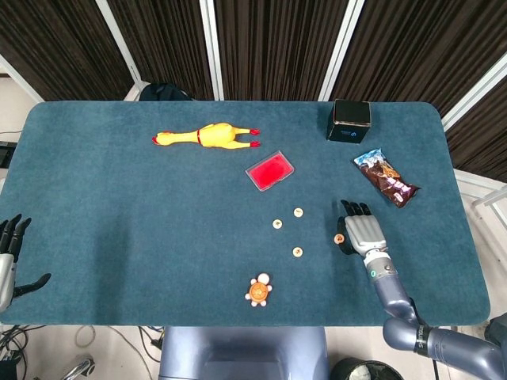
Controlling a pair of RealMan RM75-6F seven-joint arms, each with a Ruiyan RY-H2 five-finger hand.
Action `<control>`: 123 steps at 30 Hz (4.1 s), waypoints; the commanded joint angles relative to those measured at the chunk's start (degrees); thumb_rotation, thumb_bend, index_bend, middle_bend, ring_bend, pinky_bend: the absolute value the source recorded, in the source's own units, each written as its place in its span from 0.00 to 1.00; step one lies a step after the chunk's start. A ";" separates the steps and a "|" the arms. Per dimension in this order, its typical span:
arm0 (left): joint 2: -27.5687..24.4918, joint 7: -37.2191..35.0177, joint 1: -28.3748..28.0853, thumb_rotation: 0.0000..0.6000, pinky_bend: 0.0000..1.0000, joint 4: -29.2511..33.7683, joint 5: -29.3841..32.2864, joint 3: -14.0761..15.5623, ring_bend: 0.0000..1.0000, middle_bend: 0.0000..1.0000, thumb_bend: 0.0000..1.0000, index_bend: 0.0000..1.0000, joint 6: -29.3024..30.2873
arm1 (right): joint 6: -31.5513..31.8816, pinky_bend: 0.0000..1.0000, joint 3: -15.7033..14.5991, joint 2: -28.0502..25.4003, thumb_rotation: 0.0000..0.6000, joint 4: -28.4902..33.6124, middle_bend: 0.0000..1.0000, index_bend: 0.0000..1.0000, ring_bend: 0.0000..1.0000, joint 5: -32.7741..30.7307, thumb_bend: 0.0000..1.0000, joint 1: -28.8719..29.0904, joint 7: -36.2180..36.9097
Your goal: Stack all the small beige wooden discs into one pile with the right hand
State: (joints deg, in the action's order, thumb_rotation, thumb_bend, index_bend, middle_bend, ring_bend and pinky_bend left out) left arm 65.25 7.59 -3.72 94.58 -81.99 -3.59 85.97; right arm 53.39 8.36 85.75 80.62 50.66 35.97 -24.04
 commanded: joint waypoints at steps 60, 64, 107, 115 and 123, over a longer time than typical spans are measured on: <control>0.02 0.21 0.09 1.00 0.00 0.26 0.24 -0.12 0.00 0.00 0.01 0.06 0.21 | 5.50 0.00 -1.40 -3.86 1.00 12.42 0.01 0.36 0.00 0.79 0.39 1.12 -5.43; -0.03 0.04 0.08 1.00 0.00 0.34 0.42 -0.14 0.00 0.00 0.01 0.06 0.05 | 9.25 0.00 -2.40 -1.98 1.00 14.61 0.00 0.36 0.00 3.32 0.39 0.02 -6.34; 0.02 -0.48 0.20 1.00 0.00 0.69 1.37 -0.62 0.00 0.00 0.01 0.06 0.12 | 7.48 0.00 -0.33 10.71 1.00 5.20 0.00 0.46 0.00 0.95 0.37 1.55 -9.13; 0.04 -0.48 0.21 1.00 0.00 0.68 1.45 -0.64 0.00 0.00 0.01 0.06 0.09 | 7.24 0.00 -0.24 11.20 1.00 4.69 0.00 0.48 0.00 0.78 0.39 1.67 -9.08; -0.02 -0.54 0.20 1.00 0.00 0.70 1.55 -0.65 0.00 0.00 0.01 0.06 -0.02 | 7.33 0.00 -0.37 11.34 1.00 4.95 0.00 0.48 0.00 0.83 0.39 1.88 -9.83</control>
State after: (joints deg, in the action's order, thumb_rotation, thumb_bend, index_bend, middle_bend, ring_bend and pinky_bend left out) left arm 65.23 7.04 -3.52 95.29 -80.44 -4.24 85.95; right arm 60.71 7.99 97.08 85.54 51.50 37.82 -33.83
